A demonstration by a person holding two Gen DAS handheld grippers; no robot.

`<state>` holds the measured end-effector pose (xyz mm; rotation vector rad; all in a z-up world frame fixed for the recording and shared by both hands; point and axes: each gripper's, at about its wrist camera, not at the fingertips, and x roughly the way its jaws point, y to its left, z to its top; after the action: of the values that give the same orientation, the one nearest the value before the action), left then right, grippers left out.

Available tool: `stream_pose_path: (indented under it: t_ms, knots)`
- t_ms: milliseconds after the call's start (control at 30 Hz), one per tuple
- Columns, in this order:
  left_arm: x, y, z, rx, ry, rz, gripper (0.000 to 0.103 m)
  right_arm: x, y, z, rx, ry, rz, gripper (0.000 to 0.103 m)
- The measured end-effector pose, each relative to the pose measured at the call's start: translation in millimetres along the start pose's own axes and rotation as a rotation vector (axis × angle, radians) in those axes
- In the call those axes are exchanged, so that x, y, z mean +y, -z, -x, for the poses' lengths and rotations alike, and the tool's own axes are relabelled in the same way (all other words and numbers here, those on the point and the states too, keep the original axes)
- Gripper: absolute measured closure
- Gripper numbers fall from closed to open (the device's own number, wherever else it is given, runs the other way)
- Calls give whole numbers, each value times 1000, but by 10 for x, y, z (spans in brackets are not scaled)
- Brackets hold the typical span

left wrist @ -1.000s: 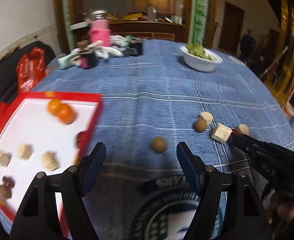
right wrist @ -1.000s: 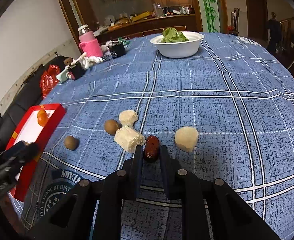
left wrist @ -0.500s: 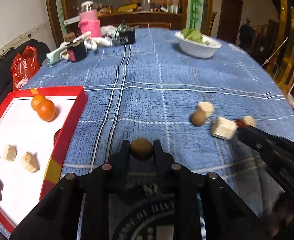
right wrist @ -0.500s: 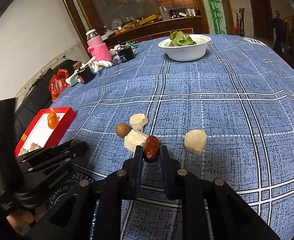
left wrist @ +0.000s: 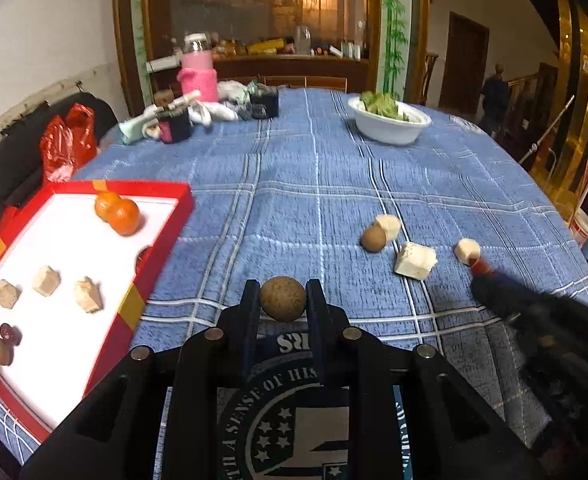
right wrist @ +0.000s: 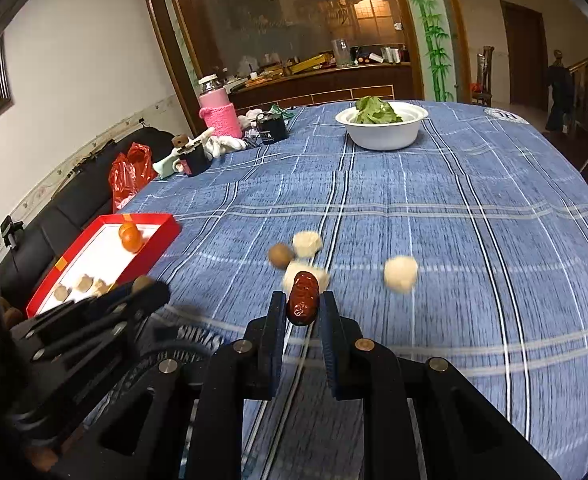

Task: Organize fruits

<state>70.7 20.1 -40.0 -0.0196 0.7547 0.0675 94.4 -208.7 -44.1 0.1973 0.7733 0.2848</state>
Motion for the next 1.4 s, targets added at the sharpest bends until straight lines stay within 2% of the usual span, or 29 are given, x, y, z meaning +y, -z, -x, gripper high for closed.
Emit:
stream_pose_path:
  t_ms: [67, 1200, 1400]
  knots:
    - [11, -6, -11, 1, -13, 4, 83, 12, -6, 85, -42, 12, -6, 86]
    - [30, 22, 45, -19, -41, 19, 83, 33, 3, 130, -73, 63, 2, 86]
    - [87, 23, 109, -50, -45, 48, 83, 11, 11, 184, -101, 66, -9, 86]
